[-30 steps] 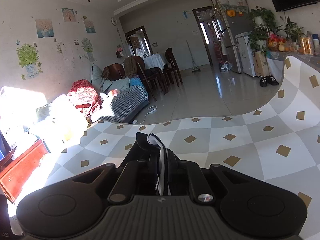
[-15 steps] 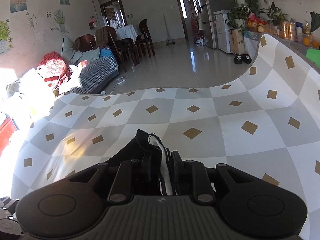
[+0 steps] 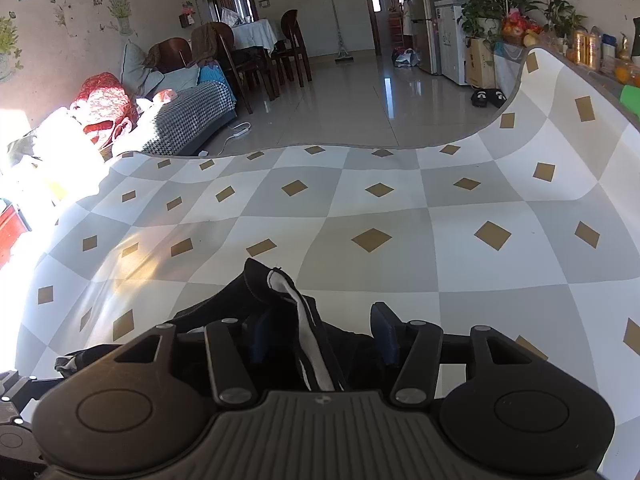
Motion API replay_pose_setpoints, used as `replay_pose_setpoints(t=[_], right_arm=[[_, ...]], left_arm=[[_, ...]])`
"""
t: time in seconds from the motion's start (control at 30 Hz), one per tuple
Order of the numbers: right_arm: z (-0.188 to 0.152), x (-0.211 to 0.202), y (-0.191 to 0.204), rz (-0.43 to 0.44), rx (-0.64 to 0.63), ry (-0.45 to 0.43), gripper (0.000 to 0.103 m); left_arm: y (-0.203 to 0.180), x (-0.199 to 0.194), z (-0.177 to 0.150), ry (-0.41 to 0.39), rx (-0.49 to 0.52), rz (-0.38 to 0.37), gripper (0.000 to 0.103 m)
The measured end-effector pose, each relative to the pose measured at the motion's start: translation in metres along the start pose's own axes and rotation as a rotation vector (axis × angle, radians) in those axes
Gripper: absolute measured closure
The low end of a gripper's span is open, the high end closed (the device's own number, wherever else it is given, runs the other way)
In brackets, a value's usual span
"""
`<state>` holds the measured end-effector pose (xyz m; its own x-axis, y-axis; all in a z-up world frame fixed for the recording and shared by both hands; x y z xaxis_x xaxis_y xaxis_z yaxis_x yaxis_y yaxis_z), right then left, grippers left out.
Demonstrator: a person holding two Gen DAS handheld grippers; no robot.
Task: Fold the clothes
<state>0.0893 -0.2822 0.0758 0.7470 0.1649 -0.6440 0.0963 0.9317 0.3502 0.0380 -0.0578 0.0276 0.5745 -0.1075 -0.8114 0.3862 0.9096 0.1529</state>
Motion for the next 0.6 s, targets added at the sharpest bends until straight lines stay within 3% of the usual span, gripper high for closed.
replay_pose_setpoints(t=[0.6], right_arm=[[-0.031,0.02,-0.02,-0.056,-0.021,0.115,0.05]], left_arm=[[-0.017,0.013,0.002,0.024,0.03,-0.011,0.0]])
Point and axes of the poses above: each gripper's, at about its wrist camera, not at the fingertips, and x roughly the way its jaws point, y to its left, z to its top, the point moved 6 cm from there along x, roughly the way its jaws point, and after that the axes turned 15 degrees about x, right-handed, at the moved point
